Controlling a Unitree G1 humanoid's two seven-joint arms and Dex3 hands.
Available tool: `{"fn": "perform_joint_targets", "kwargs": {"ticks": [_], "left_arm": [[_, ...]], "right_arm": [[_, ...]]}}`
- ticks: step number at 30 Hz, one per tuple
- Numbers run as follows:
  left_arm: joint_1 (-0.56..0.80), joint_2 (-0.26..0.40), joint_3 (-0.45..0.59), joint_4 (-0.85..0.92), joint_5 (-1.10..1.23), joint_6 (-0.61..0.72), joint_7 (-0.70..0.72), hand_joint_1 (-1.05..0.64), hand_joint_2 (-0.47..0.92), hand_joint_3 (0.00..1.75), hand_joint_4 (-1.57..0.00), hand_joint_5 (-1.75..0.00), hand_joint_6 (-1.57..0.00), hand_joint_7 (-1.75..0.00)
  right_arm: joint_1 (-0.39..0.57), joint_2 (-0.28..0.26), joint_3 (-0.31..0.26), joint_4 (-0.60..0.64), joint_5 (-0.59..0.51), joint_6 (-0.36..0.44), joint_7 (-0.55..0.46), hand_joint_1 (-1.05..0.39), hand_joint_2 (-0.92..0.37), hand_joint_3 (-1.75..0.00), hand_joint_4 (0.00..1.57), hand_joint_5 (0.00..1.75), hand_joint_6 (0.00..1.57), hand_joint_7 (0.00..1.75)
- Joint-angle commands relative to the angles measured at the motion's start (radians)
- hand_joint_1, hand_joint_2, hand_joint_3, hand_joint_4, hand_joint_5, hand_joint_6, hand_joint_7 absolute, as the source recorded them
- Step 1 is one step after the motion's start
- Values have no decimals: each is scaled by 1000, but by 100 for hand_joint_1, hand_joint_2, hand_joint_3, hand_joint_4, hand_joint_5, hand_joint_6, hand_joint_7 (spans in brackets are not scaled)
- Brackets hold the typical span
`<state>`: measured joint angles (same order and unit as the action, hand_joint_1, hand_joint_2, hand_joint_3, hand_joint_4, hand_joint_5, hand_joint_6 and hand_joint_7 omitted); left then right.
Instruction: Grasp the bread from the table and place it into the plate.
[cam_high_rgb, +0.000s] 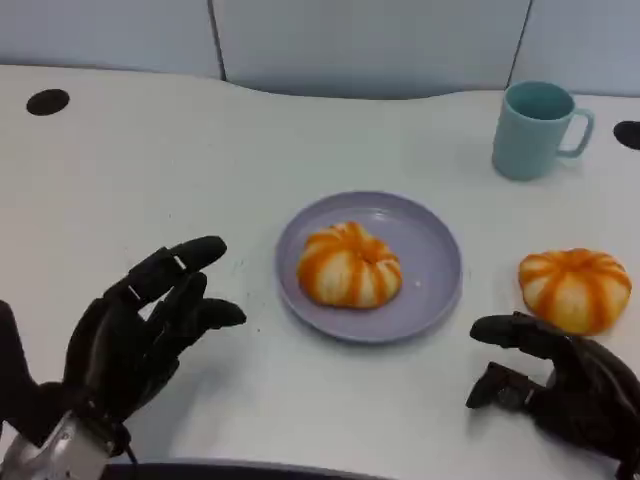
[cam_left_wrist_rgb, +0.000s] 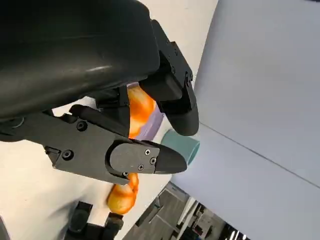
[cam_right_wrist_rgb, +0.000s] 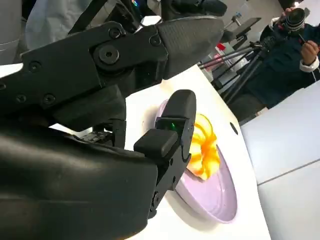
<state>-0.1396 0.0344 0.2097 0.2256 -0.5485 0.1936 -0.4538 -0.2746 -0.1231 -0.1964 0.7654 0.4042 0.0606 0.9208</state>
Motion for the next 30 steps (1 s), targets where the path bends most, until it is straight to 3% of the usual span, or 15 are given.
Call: {"fn": "perform_joint_targets", "kwargs": {"ticks": [1,10,17,30], "left_arm": [[26,-2,10,14,0,-43,-34,-40,92,33,-37,-171,-49,-100],[29,-12,23,40,-7,-49,-42,-42,92,36,-42,-173,-45,-113],[58,-21,18,29,-4,-6,-20,-39,92,31,-44,-175,-35,-138],[82,-35,17,38,25,-12,0,-38,92,27,-50,-175,-40,-142]], "right_arm": [[14,-14,-4,3,-3,4,-4,-39,-92,-15,52,131,65,71],[17,-16,-4,1,-5,-1,-4,-39,-92,-16,52,131,66,71],[24,-20,-6,-12,-1,5,-3,-38,-92,-16,51,131,65,70],[27,-27,-11,-7,2,-1,3,-39,-92,-15,52,132,66,71]]}}
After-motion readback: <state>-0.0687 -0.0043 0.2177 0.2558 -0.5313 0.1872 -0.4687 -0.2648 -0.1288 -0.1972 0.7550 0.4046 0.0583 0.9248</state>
